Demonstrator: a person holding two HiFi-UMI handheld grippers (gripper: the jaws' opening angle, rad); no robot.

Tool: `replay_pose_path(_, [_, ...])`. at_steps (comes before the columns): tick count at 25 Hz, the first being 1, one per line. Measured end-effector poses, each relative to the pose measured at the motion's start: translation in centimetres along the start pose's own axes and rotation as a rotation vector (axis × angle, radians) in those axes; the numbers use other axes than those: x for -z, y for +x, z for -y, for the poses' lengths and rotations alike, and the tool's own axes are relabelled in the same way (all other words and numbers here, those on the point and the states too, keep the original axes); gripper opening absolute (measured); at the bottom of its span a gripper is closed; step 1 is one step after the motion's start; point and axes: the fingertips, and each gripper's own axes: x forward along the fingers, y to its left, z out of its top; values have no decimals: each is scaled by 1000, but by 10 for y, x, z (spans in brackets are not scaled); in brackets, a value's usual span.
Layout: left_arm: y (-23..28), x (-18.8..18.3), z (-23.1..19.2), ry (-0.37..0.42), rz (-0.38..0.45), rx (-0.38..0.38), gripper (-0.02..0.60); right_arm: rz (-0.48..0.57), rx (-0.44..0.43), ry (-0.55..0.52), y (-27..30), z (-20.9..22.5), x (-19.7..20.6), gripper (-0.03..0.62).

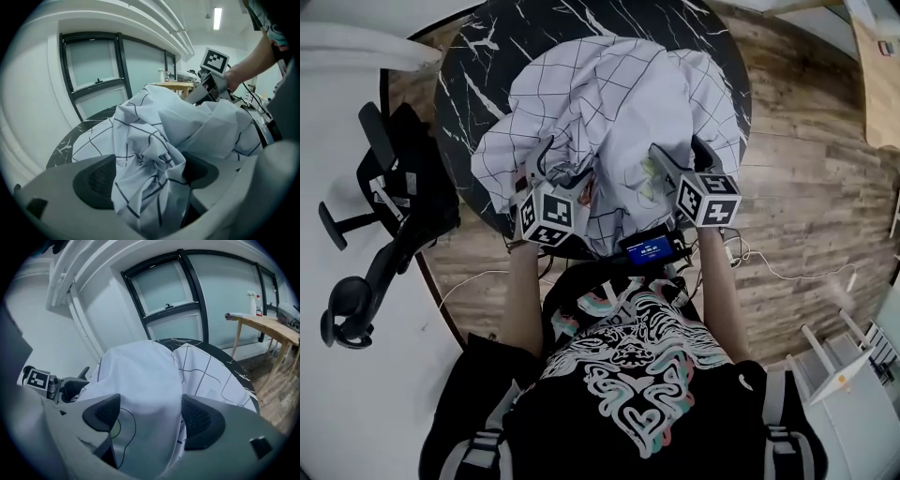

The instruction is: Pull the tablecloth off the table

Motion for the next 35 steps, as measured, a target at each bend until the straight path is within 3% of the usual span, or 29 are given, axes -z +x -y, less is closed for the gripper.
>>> replay_pose_path(16, [31, 25, 5, -119, -140, 127, 457, -90, -54, 40, 25, 2, 11, 430])
replay_pose_path(30, [36, 27, 8, -136, -113, 104, 460, -189, -104, 32, 40, -4, 19, 417])
replay_pose_path(35, [37, 26, 7, -162, -100, 98, 454, -255, -107, 44, 45, -7, 21, 382])
